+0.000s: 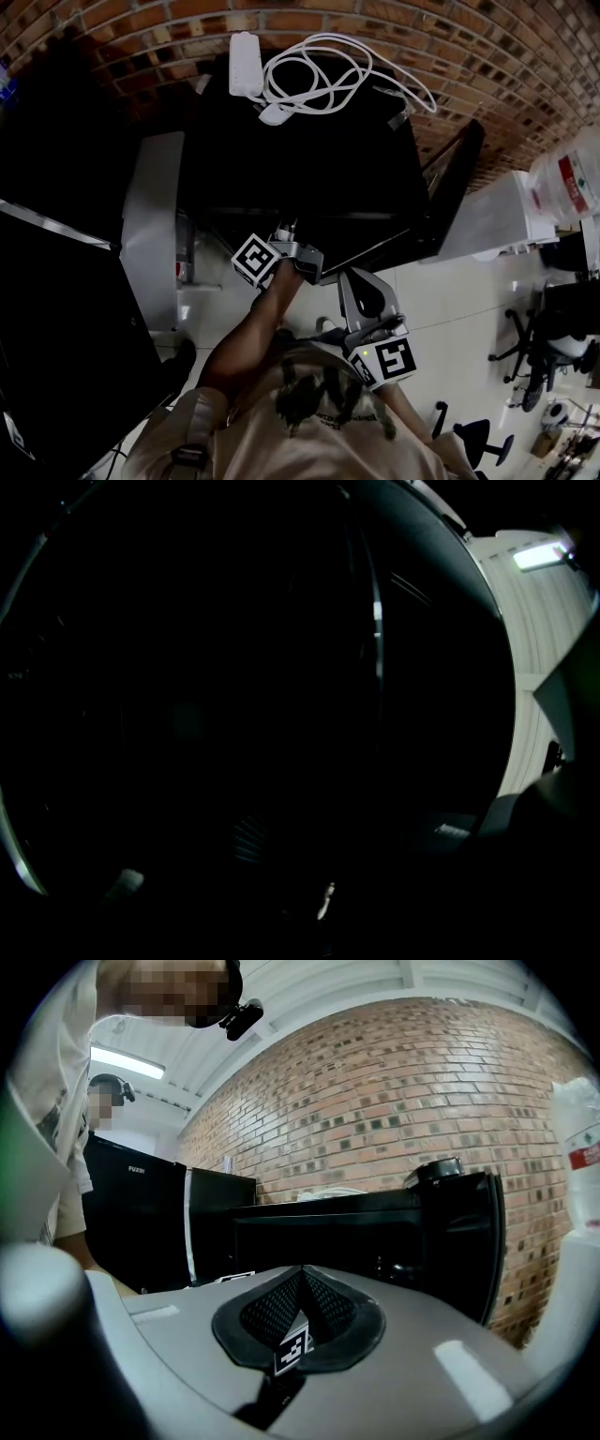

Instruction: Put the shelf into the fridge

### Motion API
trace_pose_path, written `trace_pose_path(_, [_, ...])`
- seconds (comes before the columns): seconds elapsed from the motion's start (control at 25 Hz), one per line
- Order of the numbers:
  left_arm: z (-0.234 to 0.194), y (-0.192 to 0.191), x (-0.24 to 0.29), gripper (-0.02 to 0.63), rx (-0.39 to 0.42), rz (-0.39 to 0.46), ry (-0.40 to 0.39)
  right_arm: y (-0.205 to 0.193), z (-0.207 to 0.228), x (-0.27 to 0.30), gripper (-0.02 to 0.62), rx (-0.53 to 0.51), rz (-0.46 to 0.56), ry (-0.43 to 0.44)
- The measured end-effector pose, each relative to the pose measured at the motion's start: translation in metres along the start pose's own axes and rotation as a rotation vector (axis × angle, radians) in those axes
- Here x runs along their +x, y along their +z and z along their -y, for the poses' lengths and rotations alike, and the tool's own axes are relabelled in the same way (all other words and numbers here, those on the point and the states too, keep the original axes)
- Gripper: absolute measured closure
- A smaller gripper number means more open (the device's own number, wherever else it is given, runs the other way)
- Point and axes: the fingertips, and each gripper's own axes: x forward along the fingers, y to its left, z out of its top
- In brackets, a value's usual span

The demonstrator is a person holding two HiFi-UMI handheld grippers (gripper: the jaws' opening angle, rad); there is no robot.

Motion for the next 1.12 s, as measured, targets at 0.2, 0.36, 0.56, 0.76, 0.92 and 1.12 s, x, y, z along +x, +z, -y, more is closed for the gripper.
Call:
trace_pose_path(0.2, [-0.002,0.003,0.008,0.5,0.023,-0.005,-0.007,-0.001,-0.001,0.002,0.595,-0.002,-0.008,0.0])
trace_pose_path(0.36, [-0.002,0.006,0.015,0.499,0.015,-0.001,-0.008,-0.001,-0.001,0.003,0.595,0.0,-0.016,-0.004])
trace_pose_path(0.56, [-0.003,0.009,0.021,0.497,0.024,-0.003,-0.013,-0.003,0.001,0.004,0.595,0.001,-0.022,-0.012])
trace_pose_path(0.76, [0.003,0.005,0.022,0.466,0.018,-0.015,-0.073,-0.005,0.001,0.005,0.595,0.007,-0.029,-0.022])
trace_pose_path(0.92, [0.003,0.002,0.022,0.398,-0.011,-0.035,-0.087,-0.009,0.001,0.004,0.595,0.008,-0.045,-0.037])
trace_pose_path(1.12, [-0.009,-0.003,0.014,0.356,-0.016,-0.07,-0.059,-0.014,0.006,-0.003,0.595,0.034,-0.097,-0.073])
